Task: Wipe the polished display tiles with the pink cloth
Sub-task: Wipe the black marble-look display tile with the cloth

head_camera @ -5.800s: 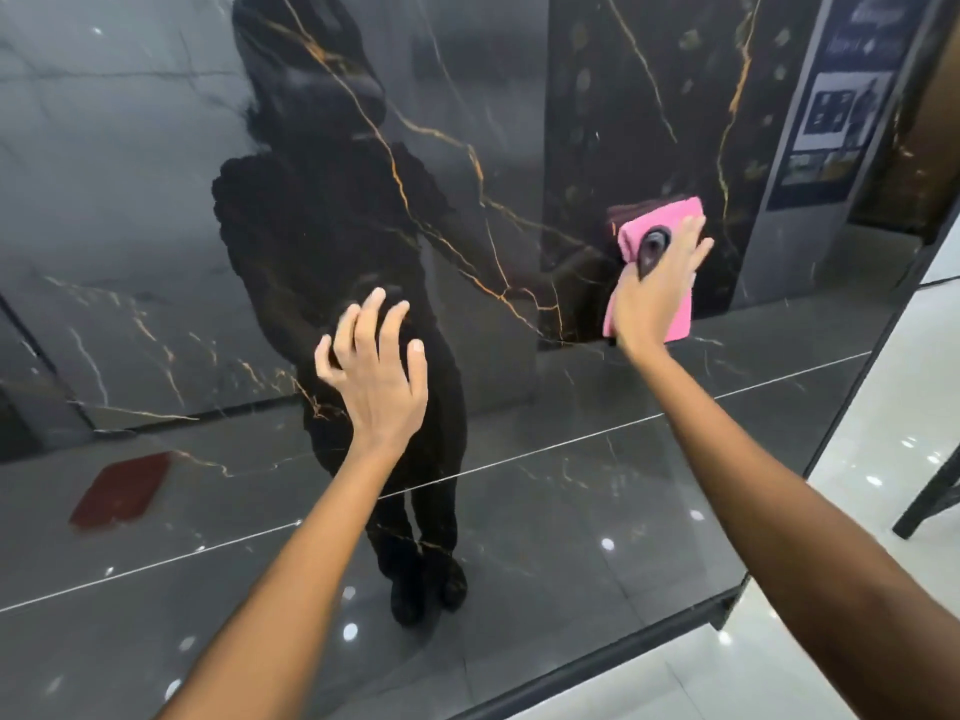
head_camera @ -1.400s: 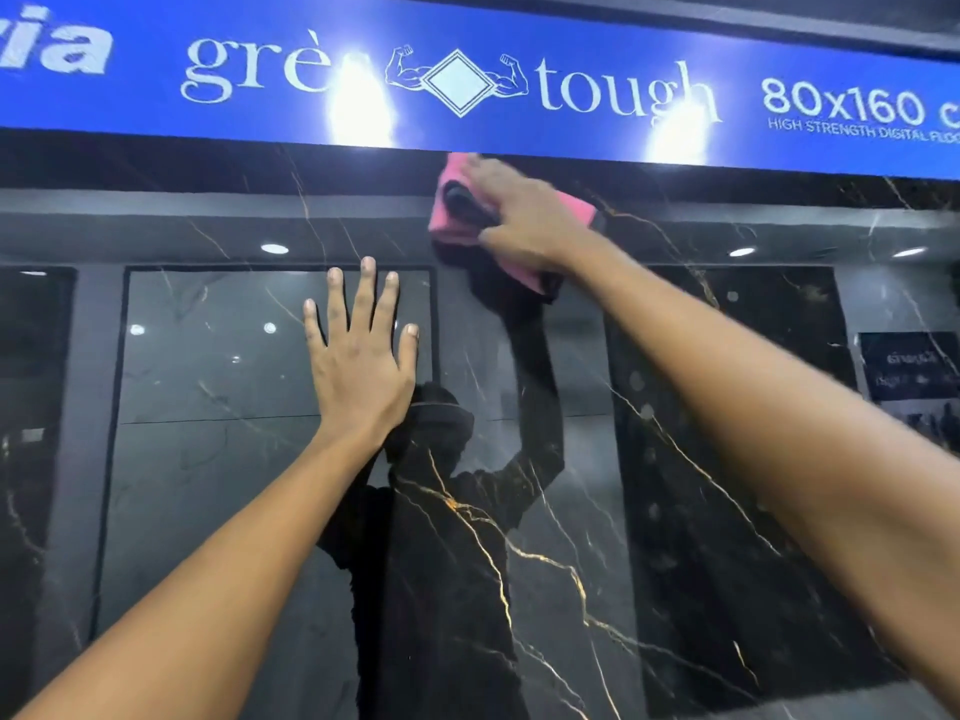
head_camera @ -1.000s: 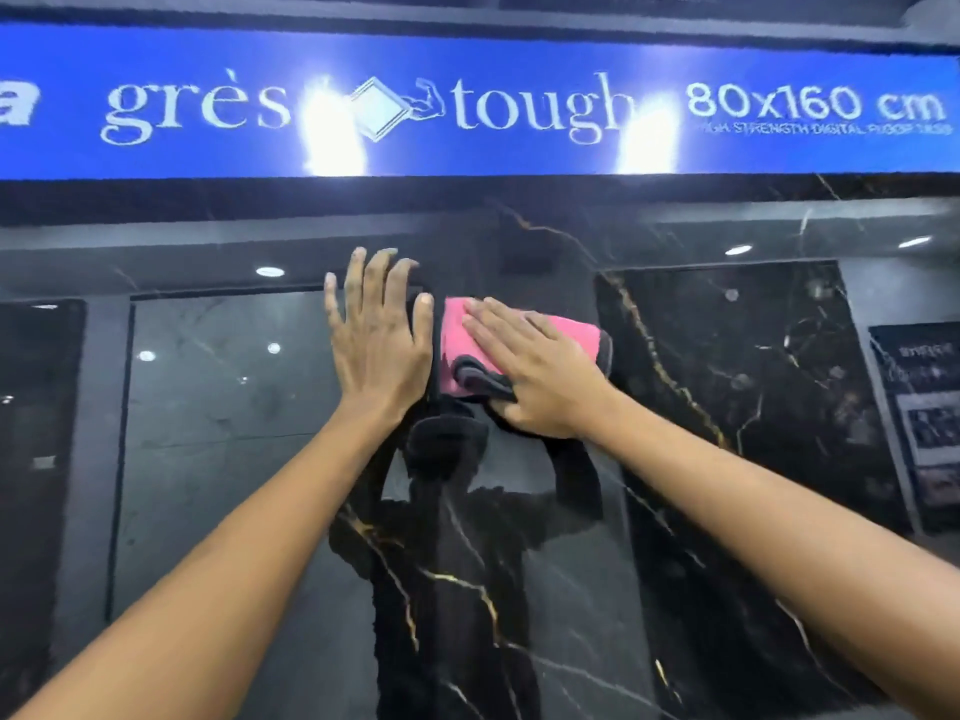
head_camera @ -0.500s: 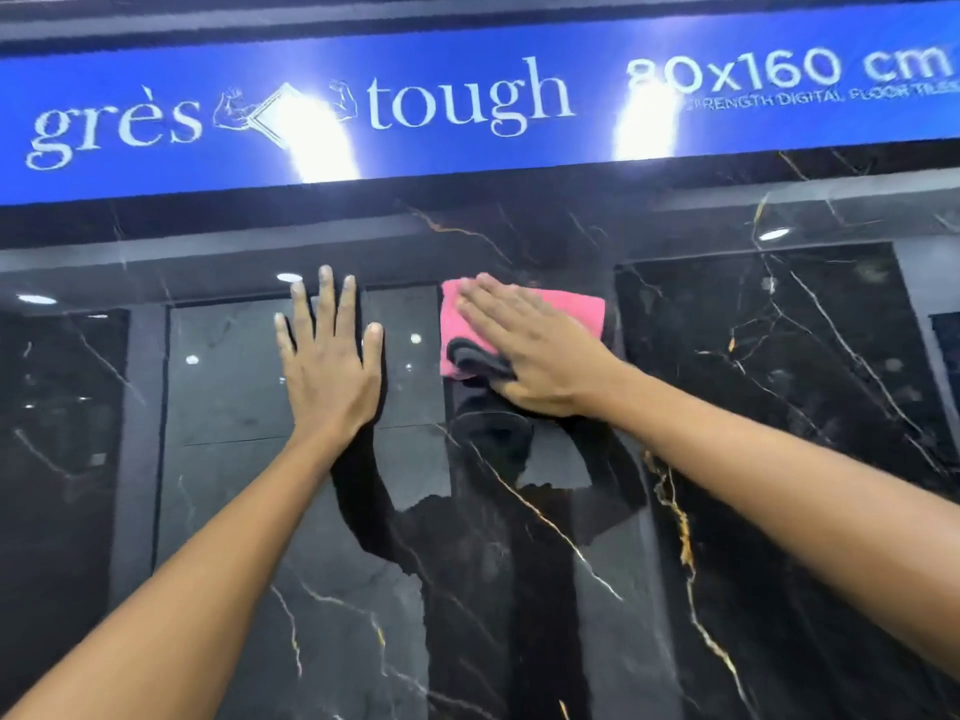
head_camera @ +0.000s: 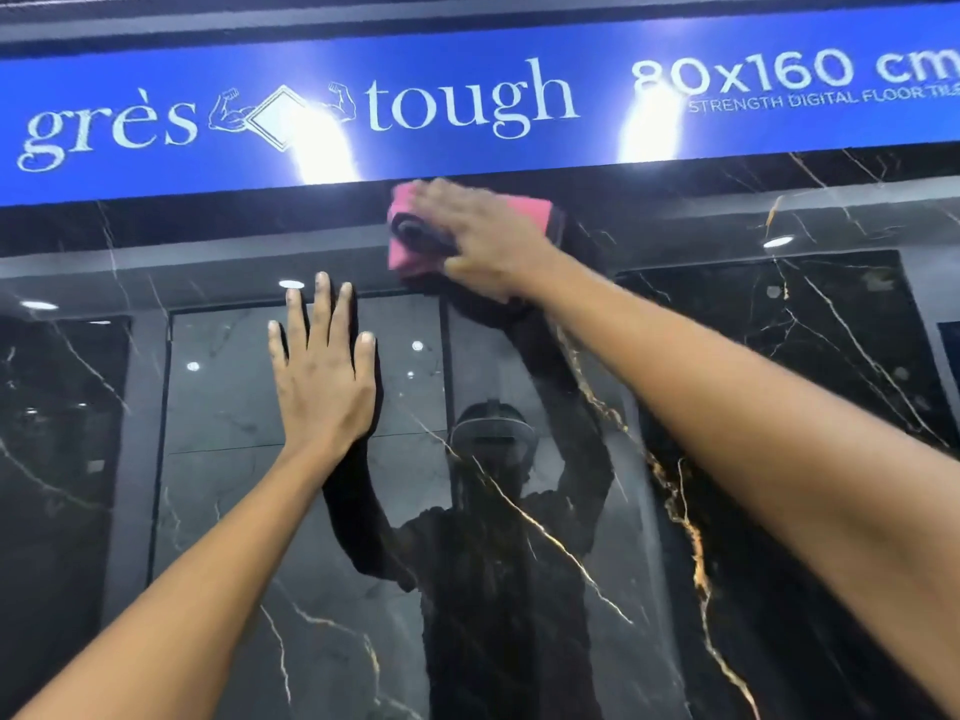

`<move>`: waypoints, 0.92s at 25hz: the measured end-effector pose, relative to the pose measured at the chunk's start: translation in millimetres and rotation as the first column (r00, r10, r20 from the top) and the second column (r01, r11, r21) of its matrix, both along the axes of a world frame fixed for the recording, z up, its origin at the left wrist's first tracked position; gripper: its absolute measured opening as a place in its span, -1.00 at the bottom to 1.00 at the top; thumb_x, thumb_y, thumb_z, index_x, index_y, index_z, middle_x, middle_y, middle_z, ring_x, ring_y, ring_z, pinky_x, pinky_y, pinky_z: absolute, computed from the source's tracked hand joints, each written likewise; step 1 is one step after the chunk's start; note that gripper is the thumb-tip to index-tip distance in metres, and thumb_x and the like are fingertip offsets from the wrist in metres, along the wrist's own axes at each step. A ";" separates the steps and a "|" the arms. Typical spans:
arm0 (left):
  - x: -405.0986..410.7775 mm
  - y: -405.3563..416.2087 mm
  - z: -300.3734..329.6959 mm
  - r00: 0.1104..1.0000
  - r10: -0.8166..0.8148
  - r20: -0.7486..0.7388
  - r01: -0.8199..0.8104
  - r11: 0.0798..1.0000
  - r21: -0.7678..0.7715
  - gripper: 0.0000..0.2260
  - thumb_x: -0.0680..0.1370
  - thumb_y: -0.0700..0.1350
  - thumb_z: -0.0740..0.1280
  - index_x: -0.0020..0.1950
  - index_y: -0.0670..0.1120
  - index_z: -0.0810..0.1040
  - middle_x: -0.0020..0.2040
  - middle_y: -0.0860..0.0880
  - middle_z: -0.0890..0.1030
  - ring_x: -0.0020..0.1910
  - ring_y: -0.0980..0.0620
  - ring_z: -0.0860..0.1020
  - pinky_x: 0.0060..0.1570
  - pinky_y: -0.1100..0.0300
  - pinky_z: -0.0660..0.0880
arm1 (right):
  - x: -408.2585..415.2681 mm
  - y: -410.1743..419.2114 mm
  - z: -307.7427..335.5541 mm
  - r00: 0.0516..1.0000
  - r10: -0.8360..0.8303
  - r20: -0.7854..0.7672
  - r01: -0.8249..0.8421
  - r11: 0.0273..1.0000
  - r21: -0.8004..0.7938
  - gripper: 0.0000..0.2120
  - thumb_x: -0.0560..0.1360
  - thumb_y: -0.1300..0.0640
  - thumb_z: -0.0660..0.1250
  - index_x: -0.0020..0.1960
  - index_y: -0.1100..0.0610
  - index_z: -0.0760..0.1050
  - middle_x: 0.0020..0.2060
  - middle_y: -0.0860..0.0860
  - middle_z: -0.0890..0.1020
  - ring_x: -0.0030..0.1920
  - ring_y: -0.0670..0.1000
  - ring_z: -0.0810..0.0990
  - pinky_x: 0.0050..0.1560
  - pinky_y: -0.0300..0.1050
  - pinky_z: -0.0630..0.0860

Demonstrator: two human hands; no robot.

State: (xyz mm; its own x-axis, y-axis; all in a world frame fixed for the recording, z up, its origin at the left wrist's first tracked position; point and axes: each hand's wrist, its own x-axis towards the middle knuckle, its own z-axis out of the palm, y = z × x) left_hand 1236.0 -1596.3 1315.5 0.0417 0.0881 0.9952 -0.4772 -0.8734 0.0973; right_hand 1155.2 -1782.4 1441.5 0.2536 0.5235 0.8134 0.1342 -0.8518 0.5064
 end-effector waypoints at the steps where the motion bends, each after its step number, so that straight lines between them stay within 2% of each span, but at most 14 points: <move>1: -0.1 -0.3 -0.4 1.000 -0.005 0.000 0.005 1.000 -0.002 -0.49 0.63 0.05 -0.02 0.60 0.00 0.12 0.61 0.01 0.04 0.58 -0.07 -0.08 0.52 -0.08 -0.16 | -9.0 -22.2 6.2 0.998 0.032 0.060 -0.040 0.989 0.144 -0.33 0.42 0.06 0.15 0.54 0.07 0.17 0.51 0.03 0.23 0.49 0.02 0.19 0.40 -0.23 0.03; 3: -0.5 -0.8 -2.0 1.000 -0.012 0.003 0.012 1.000 -0.008 -0.50 0.64 0.03 -0.02 0.59 0.00 0.13 0.61 0.02 0.04 0.58 -0.06 -0.08 0.52 -0.05 -0.17 | -19.3 -62.6 -1.5 0.977 0.039 0.209 -0.127 0.896 0.426 -0.35 0.41 0.06 0.17 0.51 0.09 0.22 0.47 0.06 0.31 0.46 0.08 0.26 0.39 -0.14 0.10; 5: -3.2 -1.5 -2.0 0.999 -0.039 0.014 0.039 0.999 -0.025 -0.51 0.64 0.02 -0.02 0.58 -0.02 0.17 0.60 0.01 0.07 0.58 -0.06 -0.05 0.51 -0.03 -0.17 | -13.3 -66.7 -50.7 0.971 0.106 0.213 -0.184 0.902 0.390 -0.32 0.35 0.11 0.20 0.48 0.16 0.28 0.46 0.11 0.33 0.47 0.14 0.26 0.44 -0.01 0.15; 7: -8.6 -3.3 -4.5 0.993 -0.113 0.042 0.114 0.992 -0.044 -0.54 0.63 -0.02 0.02 0.54 -0.06 0.26 0.58 0.00 0.15 0.57 -0.05 0.02 0.51 -0.04 -0.12 | 1.3 -47.7 -134.5 0.974 0.217 0.059 -0.220 0.975 0.040 -0.29 0.29 0.13 0.23 0.45 0.20 0.33 0.44 0.13 0.35 0.47 0.13 0.27 0.47 0.01 0.15; 9: -18.4 -6.0 -13.5 0.974 -0.210 0.082 0.217 0.973 -0.083 -0.57 0.62 -0.07 0.07 0.48 -0.09 0.33 0.56 -0.01 0.20 0.56 -0.04 0.08 0.50 -0.06 -0.06 | -2.4 -49.1 -197.7 0.976 0.090 -0.198 -0.162 0.911 -0.381 -0.27 0.31 0.10 0.21 0.49 0.15 0.27 0.49 0.05 0.28 0.51 0.04 0.17 0.51 -0.05 0.05; 11: -30.7 -7.2 -37.8 0.959 -0.270 0.083 0.279 0.951 -0.131 -0.60 0.62 -0.09 0.09 0.45 -0.08 0.35 0.56 0.00 0.22 0.56 -0.03 0.09 0.50 -0.02 -0.08 | -9.2 -75.8 -181.7 0.979 0.056 -0.196 -0.143 0.874 -0.465 -0.32 0.36 0.10 0.24 0.49 0.13 0.27 0.48 0.04 0.29 0.51 0.02 0.16 0.51 -0.10 0.02; 13: -35.5 -1.1 -75.5 0.970 -0.240 0.045 0.244 0.959 -0.147 -0.60 0.62 -0.07 0.08 0.45 -0.06 0.35 0.56 0.01 0.21 0.56 -0.01 0.07 0.50 0.01 -0.10 | -16.4 -105.1 -130.9 0.997 0.076 -0.026 -0.077 0.997 -0.023 -0.40 0.39 0.09 0.26 0.43 0.16 0.37 0.40 0.14 0.42 0.44 0.15 0.32 0.43 -0.06 0.18; 15: -30.4 10.3 -115.2 0.987 -0.157 -0.030 0.152 0.979 -0.139 -0.56 0.62 -0.02 0.04 0.50 -0.05 0.31 0.57 0.02 0.17 0.57 -0.02 0.04 0.51 -0.04 -0.09 | -24.6 -120.6 -101.9 0.981 0.081 0.175 -0.153 0.883 0.443 -0.37 0.32 0.16 0.25 0.40 0.16 0.39 0.37 0.17 0.44 0.39 0.22 0.37 0.35 -0.05 0.23; 16: -24.7 14.8 -130.9 0.990 -0.117 -0.072 0.107 0.986 -0.131 -0.54 0.63 -0.01 0.03 0.53 -0.05 0.27 0.58 0.01 0.14 0.57 -0.03 0.03 0.52 -0.08 -0.08 | -19.4 -116.0 -111.6 0.975 0.073 0.209 -0.171 0.851 0.496 -0.34 0.31 0.18 0.25 0.42 0.19 0.37 0.39 0.18 0.41 0.42 0.22 0.33 0.38 -0.05 0.20; 18: -12.6 18.7 -151.7 0.990 -0.049 -0.133 0.036 0.995 -0.098 -0.51 0.64 -0.01 0.00 0.58 -0.03 0.15 0.60 0.01 0.07 0.58 -0.05 -0.02 0.52 -0.12 -0.08 | -6.3 -86.5 -179.0 0.980 0.141 0.144 -0.183 0.919 0.348 -0.35 0.35 0.17 0.26 0.44 0.25 0.34 0.43 0.21 0.35 0.46 0.22 0.27 0.47 -0.04 0.09; 19: -8.8 18.7 -157.0 0.990 -0.028 -0.141 0.016 0.996 -0.086 -0.51 0.65 -0.01 0.00 0.59 -0.02 0.11 0.60 0.01 0.05 0.58 -0.06 -0.03 0.52 -0.11 -0.09 | -3.8 -70.2 -226.3 0.981 0.189 0.050 -0.194 0.972 0.135 -0.36 0.38 0.14 0.24 0.45 0.26 0.32 0.44 0.20 0.33 0.48 0.19 0.24 0.49 -0.04 0.06; 21: -7.1 17.4 -160.1 0.990 -0.014 -0.137 0.004 0.997 -0.073 -0.51 0.65 -0.01 0.00 0.60 -0.01 0.09 0.61 0.01 0.04 0.58 -0.07 -0.04 0.52 -0.10 -0.10 | -14.2 -58.9 -296.7 0.982 0.092 -0.167 -0.142 0.937 -0.318 -0.29 0.33 0.13 0.20 0.49 0.20 0.25 0.48 0.12 0.28 0.51 0.09 0.16 0.51 -0.01 0.05; 22: -7.0 17.4 -160.4 0.991 -0.011 -0.135 0.002 0.998 -0.066 -0.51 0.65 -0.02 0.00 0.60 -0.02 0.09 0.61 0.00 0.04 0.58 -0.08 -0.03 0.51 -0.09 -0.11 | -15.9 -67.9 -298.4 0.979 0.050 -0.197 -0.133 0.889 -0.438 -0.25 0.29 0.15 0.21 0.49 0.18 0.23 0.48 0.10 0.27 0.51 0.07 0.15 0.50 -0.01 0.07; 23: -6.6 18.1 -160.4 0.991 -0.006 -0.134 -0.002 0.998 -0.061 -0.51 0.65 -0.02 0.01 0.60 -0.02 0.09 0.61 -0.01 0.04 0.58 -0.09 -0.03 0.51 -0.08 -0.11 | -14.4 -78.6 -279.7 0.985 0.079 -0.155 -0.139 0.895 -0.424 -0.28 0.30 0.18 0.24 0.47 0.18 0.26 0.47 0.12 0.30 0.50 0.09 0.19 0.49 -0.03 0.10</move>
